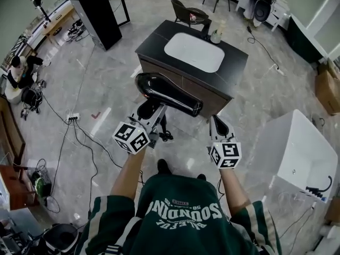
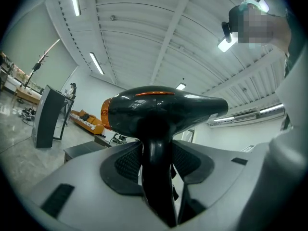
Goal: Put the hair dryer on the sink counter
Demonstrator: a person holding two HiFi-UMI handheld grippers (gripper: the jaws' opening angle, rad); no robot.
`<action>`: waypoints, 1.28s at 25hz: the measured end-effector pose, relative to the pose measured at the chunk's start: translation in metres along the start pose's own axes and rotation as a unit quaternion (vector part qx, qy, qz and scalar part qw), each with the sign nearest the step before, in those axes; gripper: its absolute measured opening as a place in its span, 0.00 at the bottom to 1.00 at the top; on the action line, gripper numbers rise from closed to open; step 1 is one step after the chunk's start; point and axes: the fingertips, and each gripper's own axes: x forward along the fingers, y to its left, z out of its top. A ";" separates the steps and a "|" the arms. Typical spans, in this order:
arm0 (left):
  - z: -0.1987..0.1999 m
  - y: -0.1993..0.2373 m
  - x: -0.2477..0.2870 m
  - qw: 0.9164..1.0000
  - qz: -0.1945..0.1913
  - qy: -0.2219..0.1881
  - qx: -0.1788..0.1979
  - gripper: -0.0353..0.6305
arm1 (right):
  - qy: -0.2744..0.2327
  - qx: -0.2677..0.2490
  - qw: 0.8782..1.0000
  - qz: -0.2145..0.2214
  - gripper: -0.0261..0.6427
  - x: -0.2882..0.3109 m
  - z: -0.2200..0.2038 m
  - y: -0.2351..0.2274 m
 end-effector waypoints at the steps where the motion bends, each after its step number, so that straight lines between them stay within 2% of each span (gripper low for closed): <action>1: 0.003 0.007 -0.001 1.000 -0.004 0.001 0.003 0.34 | 0.000 0.000 1.000 -0.003 0.11 0.006 0.001 0.005; 8: 0.022 0.060 -0.010 1.000 -0.016 0.007 0.005 0.34 | 0.014 0.004 1.000 -0.011 0.11 0.044 -0.006 0.049; 15: 0.037 0.094 -0.015 1.000 -0.019 0.001 0.010 0.34 | 0.010 -0.003 1.000 -0.007 0.11 0.073 0.003 0.080; 23: 0.050 0.122 -0.013 1.000 -0.018 -0.003 0.014 0.34 | -0.008 -0.001 1.000 -0.015 0.11 0.097 0.022 0.080; 32: 0.055 0.149 0.010 1.000 -0.014 0.003 0.027 0.34 | -0.013 0.015 1.000 -0.010 0.11 0.134 0.024 0.070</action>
